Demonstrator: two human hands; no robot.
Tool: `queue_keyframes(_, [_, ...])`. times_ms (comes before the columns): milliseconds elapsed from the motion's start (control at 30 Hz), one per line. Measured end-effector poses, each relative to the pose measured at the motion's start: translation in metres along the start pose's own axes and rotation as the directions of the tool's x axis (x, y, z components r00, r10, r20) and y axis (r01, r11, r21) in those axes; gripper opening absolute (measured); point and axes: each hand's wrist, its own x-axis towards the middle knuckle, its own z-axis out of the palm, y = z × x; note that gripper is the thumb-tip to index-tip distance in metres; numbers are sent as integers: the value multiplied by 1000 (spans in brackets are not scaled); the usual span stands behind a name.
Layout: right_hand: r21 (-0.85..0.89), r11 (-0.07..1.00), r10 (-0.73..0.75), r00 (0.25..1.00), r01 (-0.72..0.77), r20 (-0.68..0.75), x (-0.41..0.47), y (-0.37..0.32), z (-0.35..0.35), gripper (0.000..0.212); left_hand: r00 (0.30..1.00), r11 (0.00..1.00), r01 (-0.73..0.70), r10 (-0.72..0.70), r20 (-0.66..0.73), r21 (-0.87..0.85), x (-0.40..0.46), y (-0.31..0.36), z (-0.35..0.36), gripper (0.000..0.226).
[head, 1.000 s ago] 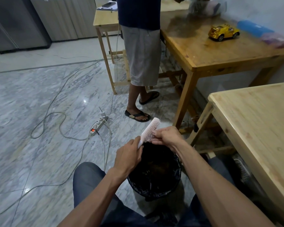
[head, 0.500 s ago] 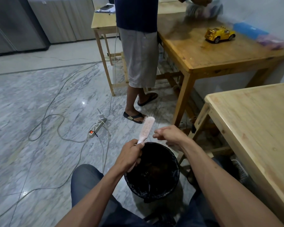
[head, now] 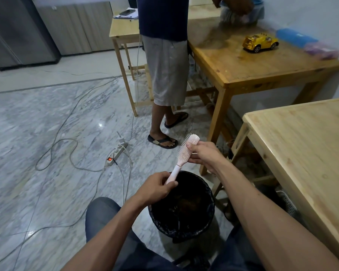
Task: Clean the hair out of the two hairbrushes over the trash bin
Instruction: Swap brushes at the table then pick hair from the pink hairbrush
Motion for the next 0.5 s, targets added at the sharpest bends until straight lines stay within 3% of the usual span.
queue_keyframes(167, [-55, 996, -76, 994, 71, -80, -4, -20, -7, 22, 995, 998, -45, 48, -86, 41, 5, 18, -6, 29])
queue_keyframes(267, [-96, 989, -123, 987, 113, -107, -12, -41, -11, 11, 989, 994, -95, 101, -112, 63, 8, 34, -13, 33])
queue_keyframes(500, [-138, 963, -250, 957, 230, -147, -33, -92, -22, 10, 955, 965, -251, 259, -147, 70, 13, 75, -34, 39])
